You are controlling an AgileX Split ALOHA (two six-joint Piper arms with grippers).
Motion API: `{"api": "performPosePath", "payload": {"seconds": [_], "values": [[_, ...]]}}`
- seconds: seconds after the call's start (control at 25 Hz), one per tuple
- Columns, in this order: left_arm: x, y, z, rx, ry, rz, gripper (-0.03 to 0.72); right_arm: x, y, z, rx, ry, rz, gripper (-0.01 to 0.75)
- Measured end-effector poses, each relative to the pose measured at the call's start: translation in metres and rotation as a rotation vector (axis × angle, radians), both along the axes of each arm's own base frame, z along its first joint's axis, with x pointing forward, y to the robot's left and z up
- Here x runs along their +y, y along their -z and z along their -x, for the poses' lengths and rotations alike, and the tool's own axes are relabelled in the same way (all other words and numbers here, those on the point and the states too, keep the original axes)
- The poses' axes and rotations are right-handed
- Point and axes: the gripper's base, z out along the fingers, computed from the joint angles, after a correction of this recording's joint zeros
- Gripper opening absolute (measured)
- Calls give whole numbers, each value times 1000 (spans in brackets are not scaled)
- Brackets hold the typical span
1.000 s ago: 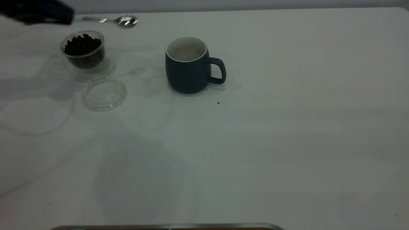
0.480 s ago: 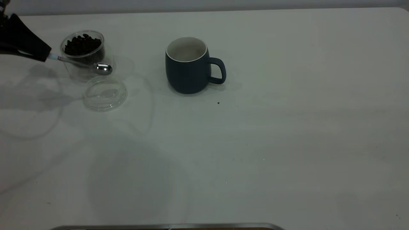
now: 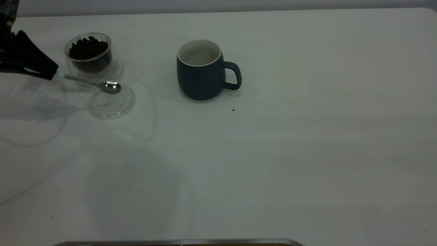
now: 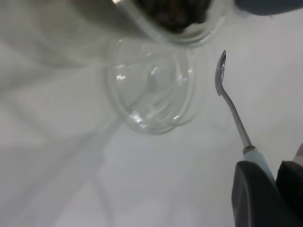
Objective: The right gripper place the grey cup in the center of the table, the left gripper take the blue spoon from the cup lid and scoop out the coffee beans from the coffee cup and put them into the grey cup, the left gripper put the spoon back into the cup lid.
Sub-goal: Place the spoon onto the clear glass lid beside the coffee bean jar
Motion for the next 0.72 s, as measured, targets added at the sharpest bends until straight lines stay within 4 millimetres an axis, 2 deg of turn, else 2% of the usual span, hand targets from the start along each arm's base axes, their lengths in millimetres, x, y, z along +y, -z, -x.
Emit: {"api": "performPosePath", "payload": {"seconds": [0.24,0.72], "values": [[13,8,2,37,-74,-13,123,0,0,0,0,0,0,530],[14,9,0,103,-163,-22,122,0,0,0,0,0,0,530]]}}
